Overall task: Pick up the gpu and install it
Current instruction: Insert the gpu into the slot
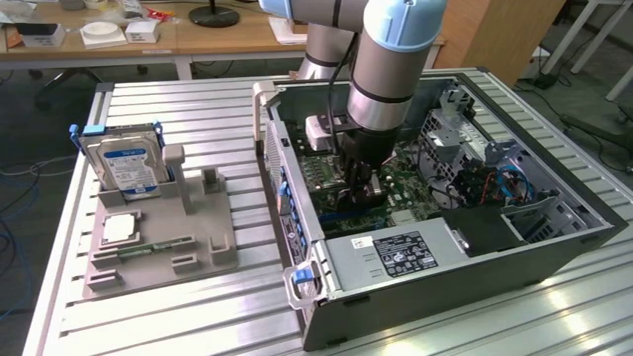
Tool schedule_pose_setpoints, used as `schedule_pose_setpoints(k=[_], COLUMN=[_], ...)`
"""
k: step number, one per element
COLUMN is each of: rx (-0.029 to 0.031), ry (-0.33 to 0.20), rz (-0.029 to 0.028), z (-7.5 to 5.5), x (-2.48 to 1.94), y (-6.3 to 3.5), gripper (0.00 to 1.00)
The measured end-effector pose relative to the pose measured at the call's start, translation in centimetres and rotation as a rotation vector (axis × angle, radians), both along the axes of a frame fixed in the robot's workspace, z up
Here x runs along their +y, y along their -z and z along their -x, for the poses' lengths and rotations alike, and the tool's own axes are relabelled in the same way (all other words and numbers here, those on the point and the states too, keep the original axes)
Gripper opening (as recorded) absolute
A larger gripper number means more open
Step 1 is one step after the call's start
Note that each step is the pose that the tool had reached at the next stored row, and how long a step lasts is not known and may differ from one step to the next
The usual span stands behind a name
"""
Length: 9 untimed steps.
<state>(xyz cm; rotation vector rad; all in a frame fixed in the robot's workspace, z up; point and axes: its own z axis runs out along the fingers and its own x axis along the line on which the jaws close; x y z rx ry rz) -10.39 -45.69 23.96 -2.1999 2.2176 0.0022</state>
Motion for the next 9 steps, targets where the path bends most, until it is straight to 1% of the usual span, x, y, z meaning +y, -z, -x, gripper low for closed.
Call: schedule_pose_setpoints(k=[7, 9], rx=[-0.0001, 0.0001], ry=[0.0, 0.0], rz=[0.0002, 0.0007], z=[-0.04, -0.04], x=[0.0, -0.01], y=[0.02, 0.18], gripper=[0.26, 0.26])
